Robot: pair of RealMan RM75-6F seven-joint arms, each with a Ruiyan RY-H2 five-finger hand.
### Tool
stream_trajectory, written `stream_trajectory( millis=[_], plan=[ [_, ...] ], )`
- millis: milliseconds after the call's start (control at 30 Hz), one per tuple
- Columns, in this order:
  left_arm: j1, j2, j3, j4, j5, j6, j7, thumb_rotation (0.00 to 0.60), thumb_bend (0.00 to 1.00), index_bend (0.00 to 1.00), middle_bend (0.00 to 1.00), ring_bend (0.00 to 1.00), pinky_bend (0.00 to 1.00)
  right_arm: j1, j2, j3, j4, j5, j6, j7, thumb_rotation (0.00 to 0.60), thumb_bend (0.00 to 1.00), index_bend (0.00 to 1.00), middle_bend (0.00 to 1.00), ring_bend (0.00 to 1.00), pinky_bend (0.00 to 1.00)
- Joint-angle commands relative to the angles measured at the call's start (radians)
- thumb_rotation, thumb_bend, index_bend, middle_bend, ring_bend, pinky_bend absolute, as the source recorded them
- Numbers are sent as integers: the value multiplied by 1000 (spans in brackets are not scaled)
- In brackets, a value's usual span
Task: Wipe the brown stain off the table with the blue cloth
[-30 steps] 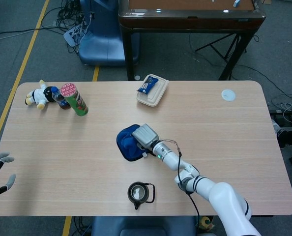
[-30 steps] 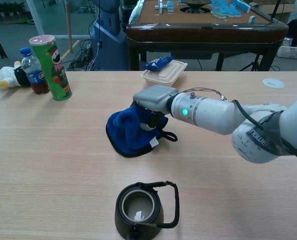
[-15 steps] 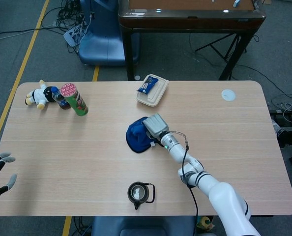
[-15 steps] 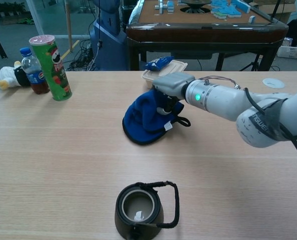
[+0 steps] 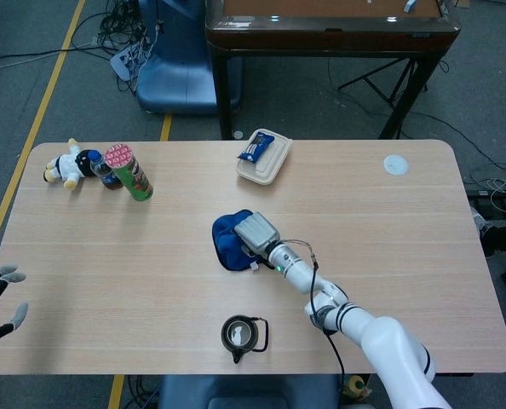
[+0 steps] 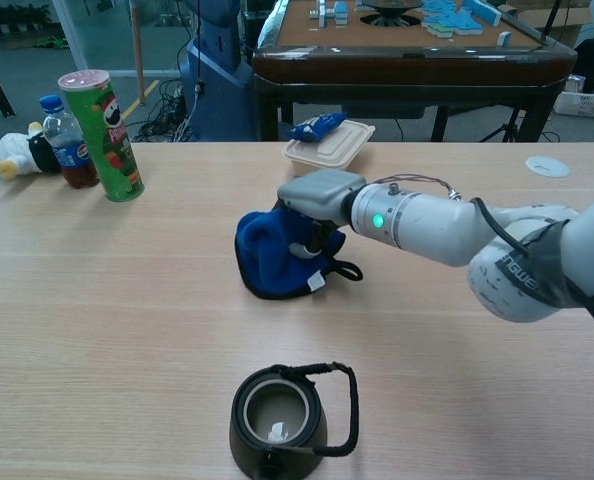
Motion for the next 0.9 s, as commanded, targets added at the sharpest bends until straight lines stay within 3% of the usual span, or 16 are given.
stream_trajectory(
  millis=[33, 333, 900],
  plan=[
    [0, -1, 0, 1, 2, 1, 0, 600, 293, 341, 235, 188, 167, -12, 31, -28, -77, -39, 41, 24, 600, 697, 666, 633, 599, 775],
    [-1, -2, 1, 1, 6, 0, 0, 600, 293, 341, 235, 188, 167, -34, 78, -50, -151, -54, 56, 6, 600, 697, 666, 633, 599, 775],
    [-2, -4, 0, 5, 6, -3, 0, 600, 293, 341, 235, 189, 167, -26, 40, 36, 73, 62, -17, -80, 600, 697, 666, 633, 599, 775]
  ],
)
